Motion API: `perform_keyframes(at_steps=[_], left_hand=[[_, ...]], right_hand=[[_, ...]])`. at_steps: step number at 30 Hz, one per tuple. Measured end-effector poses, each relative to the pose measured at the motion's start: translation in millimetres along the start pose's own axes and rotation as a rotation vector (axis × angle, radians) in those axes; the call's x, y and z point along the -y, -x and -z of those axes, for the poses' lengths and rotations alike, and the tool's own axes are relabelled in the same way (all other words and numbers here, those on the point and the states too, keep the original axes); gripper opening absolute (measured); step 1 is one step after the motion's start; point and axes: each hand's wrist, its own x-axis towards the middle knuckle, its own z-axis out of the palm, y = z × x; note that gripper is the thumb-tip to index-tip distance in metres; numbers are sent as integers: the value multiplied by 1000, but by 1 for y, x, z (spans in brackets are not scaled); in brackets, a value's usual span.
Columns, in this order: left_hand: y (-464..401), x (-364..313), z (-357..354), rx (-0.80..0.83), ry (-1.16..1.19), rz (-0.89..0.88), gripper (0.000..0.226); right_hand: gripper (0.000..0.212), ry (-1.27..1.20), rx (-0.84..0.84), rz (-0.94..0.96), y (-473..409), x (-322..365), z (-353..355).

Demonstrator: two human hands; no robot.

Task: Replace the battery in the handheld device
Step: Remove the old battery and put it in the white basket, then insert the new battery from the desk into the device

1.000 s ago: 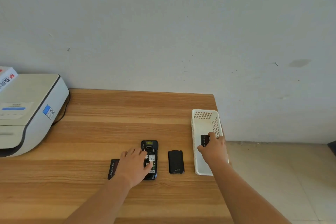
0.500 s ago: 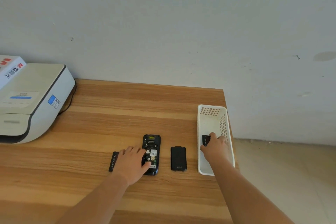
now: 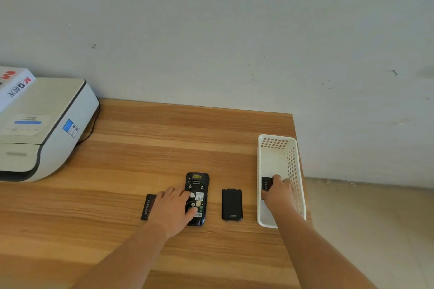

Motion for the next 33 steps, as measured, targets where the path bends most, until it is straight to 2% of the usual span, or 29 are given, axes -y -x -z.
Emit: perform_keyframes(at_steps=[8,12,16,20,25,29,33], left_hand=[[2,0,9,-27,-2,-25,54],[4,1,19,-51,-2,-48,54],[8,7,30,-76,9,-69,54],[14,21,37,-81,3,-64,53],[21,50,36,-81,7,-40,57],[25,74,30,-80,21,-27,56],[27,92,23,-70,33,-20,54]], right_hand=[[49,-100,-103,28,13,14,23],[49,-147,-205,139,28,29,41],[49,-45,-232,301,46,51,45],[50,135,-205,454,65,76,32],[57,245,-81,593,87,92,-3],[65,303,8,599,96,96,-31],[62,312,34,603,101,96,-48]])
